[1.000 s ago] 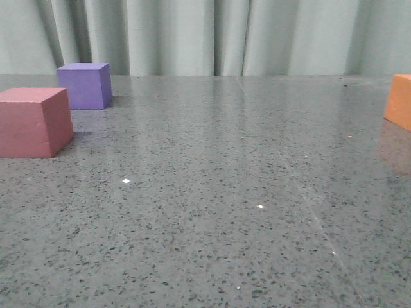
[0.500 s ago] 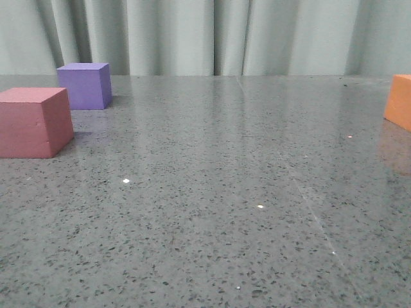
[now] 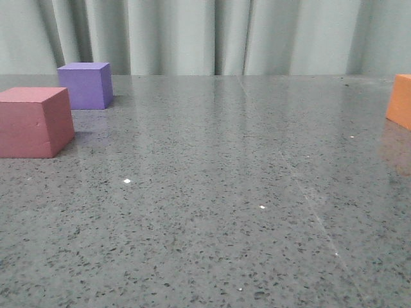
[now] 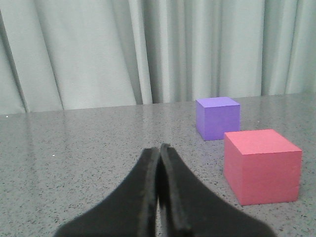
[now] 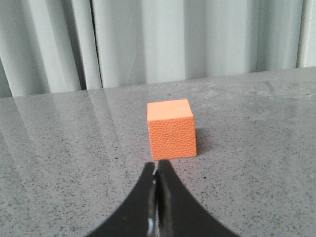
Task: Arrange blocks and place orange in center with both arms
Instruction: 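Move the right gripper toward the orange cube, then lower the open right gripper around the orange cube and close it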
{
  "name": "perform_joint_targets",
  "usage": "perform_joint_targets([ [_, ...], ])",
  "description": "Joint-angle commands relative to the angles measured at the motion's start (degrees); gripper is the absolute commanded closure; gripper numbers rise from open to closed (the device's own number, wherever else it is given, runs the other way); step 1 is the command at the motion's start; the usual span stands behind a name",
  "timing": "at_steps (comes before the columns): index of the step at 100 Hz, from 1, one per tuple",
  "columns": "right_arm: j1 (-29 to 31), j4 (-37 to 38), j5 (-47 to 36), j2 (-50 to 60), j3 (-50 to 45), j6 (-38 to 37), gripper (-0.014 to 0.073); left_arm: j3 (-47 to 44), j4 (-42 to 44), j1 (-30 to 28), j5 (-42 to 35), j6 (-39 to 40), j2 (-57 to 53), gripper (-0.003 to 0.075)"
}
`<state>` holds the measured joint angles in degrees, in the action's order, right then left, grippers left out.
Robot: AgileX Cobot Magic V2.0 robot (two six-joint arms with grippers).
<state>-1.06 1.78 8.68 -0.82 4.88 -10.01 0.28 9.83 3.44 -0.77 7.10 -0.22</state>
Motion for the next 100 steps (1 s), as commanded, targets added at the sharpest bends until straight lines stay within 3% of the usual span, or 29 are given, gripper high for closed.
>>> perform_joint_targets([
  [1, 0.2, 0.1, 2.7, -4.3, 7.4, 0.4, 0.0661, -3.2, -0.5, -0.1, -4.1, 0.2, -1.9, 0.0739],
  [18, 0.2, 0.1, 11.8, -17.0, 20.5, 0.5, 0.0661, -3.2, -0.5, -0.1, -4.1, 0.2, -1.9, 0.0739],
  [44, 0.2, 0.1, 14.5, -37.5, 35.6, 0.5, 0.0661, -3.2, -0.5, -0.1, -4.1, 0.2, -1.9, 0.0739],
  [75, 0.2, 0.2, 13.9, -50.8, 40.1, 0.8, 0.0650, -3.2, -0.5, -0.1, -4.1, 0.2, -1.9, 0.0739],
  [82, 0.2, 0.2, 13.5, -51.5, 40.1, 1.4, 0.0589, -3.2, -0.5, -0.1, -4.1, 0.2, -1.9, 0.0739],
  [89, 0.2, 0.2, 12.8, -51.6, 40.1, 1.4, 0.0459, -3.2, -0.5, -0.1, -4.1, 0.2, -1.9, 0.0739],
  [100, 0.2, 0.2, 12.0, -51.6, 40.1, 1.4, 0.0110, -3.2, -0.5, -0.1, -4.1, 0.2, -1.9, 0.0739],
])
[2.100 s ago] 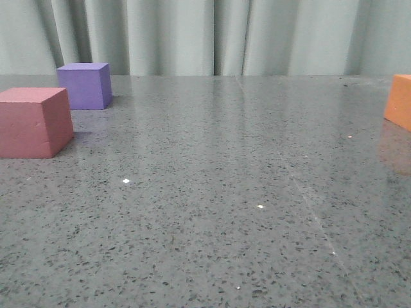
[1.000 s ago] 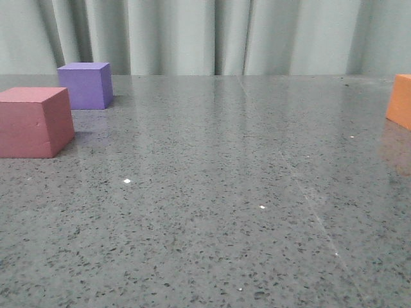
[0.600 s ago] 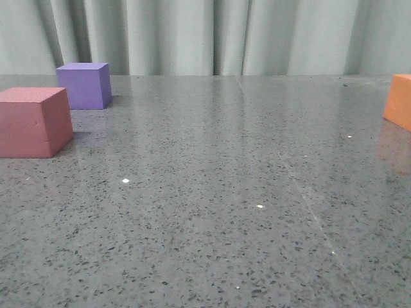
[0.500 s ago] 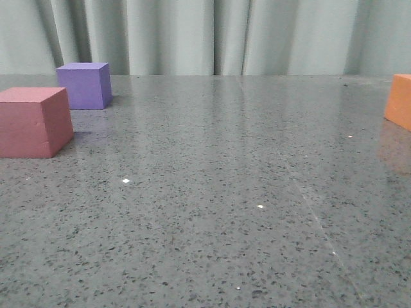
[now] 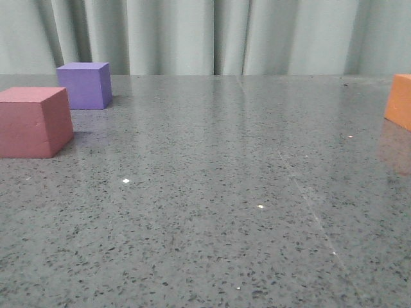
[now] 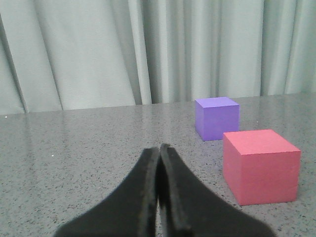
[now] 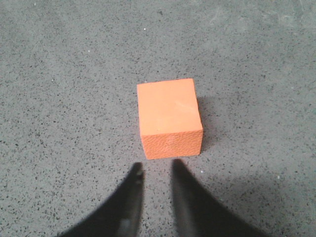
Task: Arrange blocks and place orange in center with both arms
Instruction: 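Lower the open right gripper around the orange cube and close it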
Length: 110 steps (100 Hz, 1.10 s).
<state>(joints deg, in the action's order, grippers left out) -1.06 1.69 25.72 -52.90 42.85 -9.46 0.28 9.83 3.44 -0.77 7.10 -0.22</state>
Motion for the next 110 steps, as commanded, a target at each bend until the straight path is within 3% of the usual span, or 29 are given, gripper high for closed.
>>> perform_joint_targets([
  [1, 0.2, 0.3, -5.1, 0.5, 2.2, 0.9, 0.0060, -3.2, -0.5, -0.1, -4.1, 0.2, -1.9, 0.0739],
  [6, 0.2, 0.3, -5.6, 0.5, 2.2, 0.9, -0.0077, -3.2, -0.5, -0.1, -4.1, 0.2, -1.9, 0.0739],
  [15, 0.2, 0.3, -5.6, 0.5, 2.2, 0.9, -0.0031, -3.2, -0.5, -0.1, -4.1, 0.2, -1.9, 0.0739],
  [32, 0.2, 0.3, -4.8, -0.9, 5.2, 0.9, -0.0030, -3.2, -0.5, -0.1, -4.1, 0.2, -1.9, 0.0739],
  [72, 0.2, 0.3, 11.0, -17.9, 26.9, 8.3, -0.0030, -3.2, -0.5, -0.1, -4.1, 0.2, -1.9, 0.0739],
  [110, 1.1, 0.3, 9.8, -28.2, 28.4, 8.5, -0.0030, -3.2, -0.5, -0.1, -4.1, 0.2, -1.9, 0.0739],
])
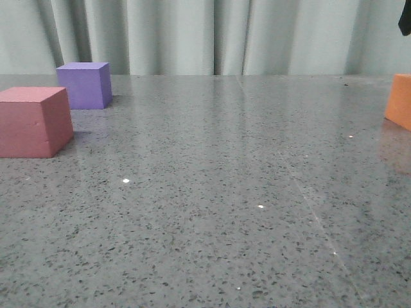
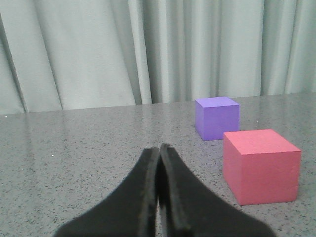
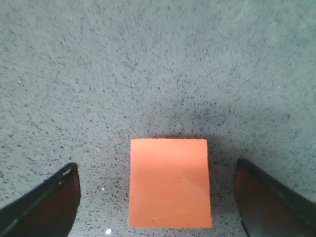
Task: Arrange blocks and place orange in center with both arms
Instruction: 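Lower the open right gripper around the orange cube and close it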
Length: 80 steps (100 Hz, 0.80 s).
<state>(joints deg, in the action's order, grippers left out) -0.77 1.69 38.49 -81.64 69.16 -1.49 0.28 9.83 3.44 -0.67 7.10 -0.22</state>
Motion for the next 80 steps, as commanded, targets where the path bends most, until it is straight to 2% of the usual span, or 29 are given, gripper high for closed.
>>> perform_joint_targets([
  [1, 0.8, 0.3, -3.0, 0.5, 2.1, 0.6, -0.0030, -3.2, -0.5, -0.1, -4.2, 0.2, -1.9, 0.0739],
  [80, 1.1, 0.3, -4.1, -8.0, 2.1, 0.6, -0.0030, -3.2, -0.5, -0.1, -4.2, 0.2, -1.9, 0.0739],
])
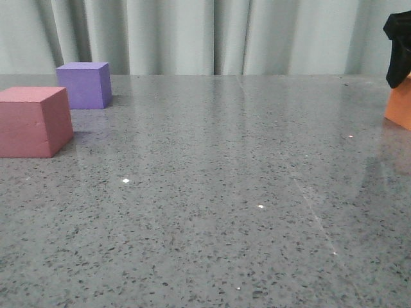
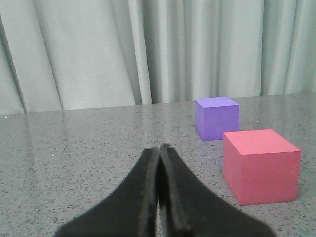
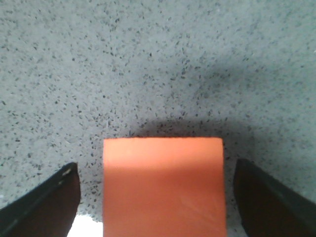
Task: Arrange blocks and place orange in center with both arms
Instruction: 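Lower the open right gripper around the orange cube and close it, then lift the orange cube and carry it toward the table center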
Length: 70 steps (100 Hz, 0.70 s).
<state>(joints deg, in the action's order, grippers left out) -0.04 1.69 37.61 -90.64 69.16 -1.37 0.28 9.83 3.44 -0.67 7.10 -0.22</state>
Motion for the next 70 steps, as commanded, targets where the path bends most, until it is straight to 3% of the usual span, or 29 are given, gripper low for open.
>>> perform_joint_targets([
  [1, 0.4, 0.3, -3.2, 0.8, 2.1, 0.4, -0.0030, -3.2, -0.5, -0.1, -4.2, 0.2, -1.9, 0.0739],
  [22, 0.4, 0.3, -3.6, -1.8, 2.1, 0.3, -0.0006, -3.2, -0.5, -0.1, -4.2, 0.2, -1.9, 0.0739],
  [46, 0.4, 0.3, -3.5, -2.2, 2.2, -0.7, 0.0323, -3.2, -0.5, -0.1, -4.2, 0.2, -1.9, 0.0739],
  [70, 0.2, -5.7, 0.9, 0.0, 5.3, -0.7, 0.0340, -3.2, -0.5, -0.1, -4.2, 0.2, -1.9, 0.0739],
])
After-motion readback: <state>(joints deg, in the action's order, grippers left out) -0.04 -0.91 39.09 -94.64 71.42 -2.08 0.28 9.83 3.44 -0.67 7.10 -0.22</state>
